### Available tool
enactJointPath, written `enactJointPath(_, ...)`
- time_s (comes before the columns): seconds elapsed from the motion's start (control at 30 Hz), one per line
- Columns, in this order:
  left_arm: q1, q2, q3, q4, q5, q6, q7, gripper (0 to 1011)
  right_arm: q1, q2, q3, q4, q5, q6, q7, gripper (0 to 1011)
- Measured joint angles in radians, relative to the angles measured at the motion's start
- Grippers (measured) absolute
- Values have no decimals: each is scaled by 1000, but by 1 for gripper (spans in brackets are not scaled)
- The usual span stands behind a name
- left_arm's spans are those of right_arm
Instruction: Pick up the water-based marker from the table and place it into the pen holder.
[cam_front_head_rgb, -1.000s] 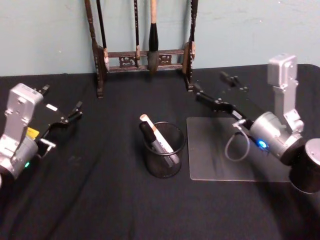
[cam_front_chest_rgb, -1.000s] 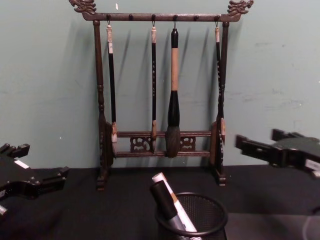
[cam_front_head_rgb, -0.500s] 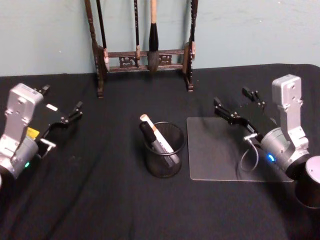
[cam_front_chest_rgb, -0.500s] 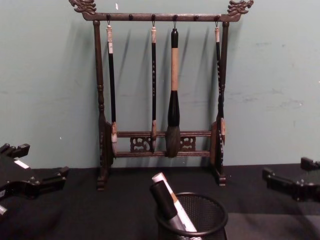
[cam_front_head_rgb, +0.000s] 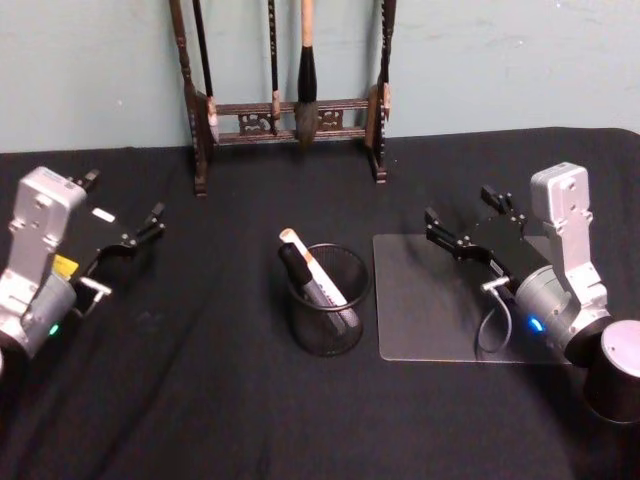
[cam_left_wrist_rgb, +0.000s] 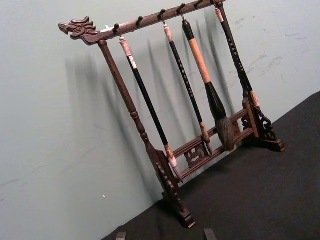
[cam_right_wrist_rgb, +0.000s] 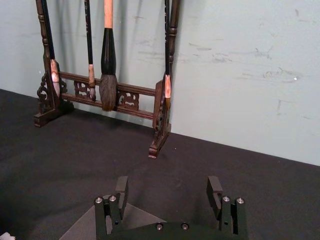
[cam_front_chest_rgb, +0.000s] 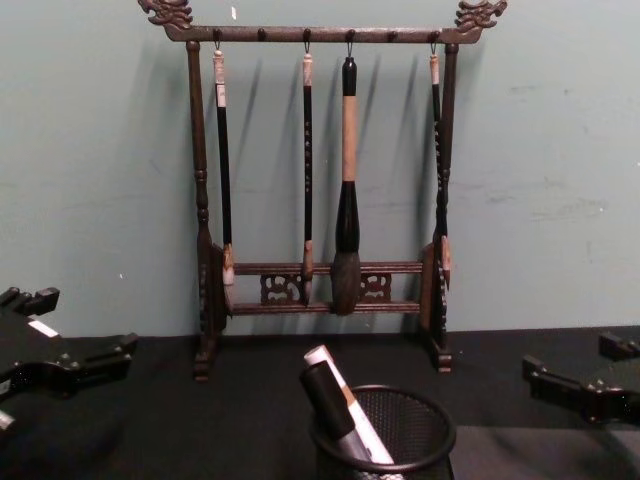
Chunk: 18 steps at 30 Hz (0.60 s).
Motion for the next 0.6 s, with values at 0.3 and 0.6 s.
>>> enactJointPath(0.3, 0, 0, 0, 0, 0, 0, 0, 1001, 0, 1, 1, -2, 3, 0, 0, 1002)
enactJointPath(0.6, 0, 0, 0, 0, 0, 0, 0, 1001, -1, 2, 1, -3, 5, 0, 0, 1002)
